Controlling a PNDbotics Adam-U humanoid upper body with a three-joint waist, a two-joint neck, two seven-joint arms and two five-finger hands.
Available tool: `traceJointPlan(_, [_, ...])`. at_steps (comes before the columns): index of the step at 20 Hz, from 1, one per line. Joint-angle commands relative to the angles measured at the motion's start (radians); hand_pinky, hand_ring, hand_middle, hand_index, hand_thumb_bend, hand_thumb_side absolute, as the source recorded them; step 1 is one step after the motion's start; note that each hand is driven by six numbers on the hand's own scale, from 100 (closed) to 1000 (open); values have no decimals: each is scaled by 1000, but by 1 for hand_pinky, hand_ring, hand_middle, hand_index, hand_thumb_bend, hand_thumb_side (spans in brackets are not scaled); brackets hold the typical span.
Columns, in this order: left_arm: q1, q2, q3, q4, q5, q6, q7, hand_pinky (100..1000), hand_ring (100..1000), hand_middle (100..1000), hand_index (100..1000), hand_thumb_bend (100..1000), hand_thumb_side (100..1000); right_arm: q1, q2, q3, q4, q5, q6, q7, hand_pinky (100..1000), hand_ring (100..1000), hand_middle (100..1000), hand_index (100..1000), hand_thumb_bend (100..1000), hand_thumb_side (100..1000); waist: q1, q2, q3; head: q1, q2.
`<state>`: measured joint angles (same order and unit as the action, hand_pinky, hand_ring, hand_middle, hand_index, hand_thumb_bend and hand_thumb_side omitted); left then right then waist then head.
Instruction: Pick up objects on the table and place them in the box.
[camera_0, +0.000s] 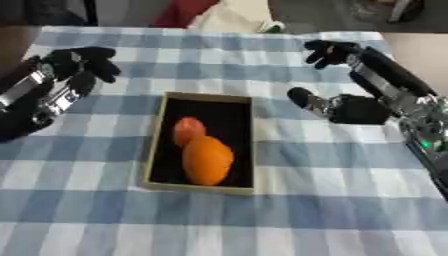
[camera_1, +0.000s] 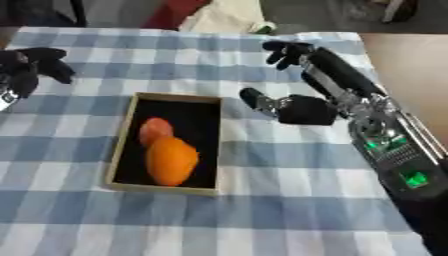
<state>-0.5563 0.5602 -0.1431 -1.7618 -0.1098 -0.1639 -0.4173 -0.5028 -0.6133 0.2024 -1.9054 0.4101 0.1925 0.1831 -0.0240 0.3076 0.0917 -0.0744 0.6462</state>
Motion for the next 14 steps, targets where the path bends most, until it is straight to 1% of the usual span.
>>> traceJointPlan(1, [1,7,20,-33,12,-1,16,884,747,733,933,100,942,18,-23,-46,-69,-54,11,-53,872,781,766,954,335,716,2,-22,-4,0,11])
traceJointPlan(3, [14,3,22,-42,21,0,25,884,746,732,930,100,940,40,-13,-64,-88,-81,8,-83,872,775,761,946,297,696,0,-25,-8,1,17])
traceJointPlan(4, [20,1,23,-46,25,1,29,884,746,732,930,100,940,50,-6,-71,-91,-95,0,-97,872,775,761,946,297,696,-2,-27,-10,1,20])
traceJointPlan(6, [32,-7,24,-52,33,4,35,885,745,730,930,100,939,72,9,-85,-94,-118,-18,-126,870,769,757,942,270,680,-5,-32,-14,2,30])
traceJointPlan(9, [45,-20,23,-56,44,9,37,886,743,727,929,100,938,99,22,-95,-95,-143,-37,-165,869,768,758,942,259,678,-10,-41,-13,7,52])
traceJointPlan(10, [48,-23,23,-56,47,11,38,886,742,726,929,100,938,105,26,-96,-95,-147,-42,-171,869,768,759,943,269,675,-11,-44,-13,9,57])
traceJointPlan(13, [61,-34,24,-57,58,17,44,884,738,721,928,100,937,119,45,-101,-95,-150,-47,-184,868,768,759,944,249,675,-13,-53,-14,10,74])
traceJointPlan(14, [65,-37,23,-58,61,19,46,884,737,720,928,100,937,123,50,-103,-95,-149,-48,-188,867,768,760,944,271,671,-13,-55,-14,10,78])
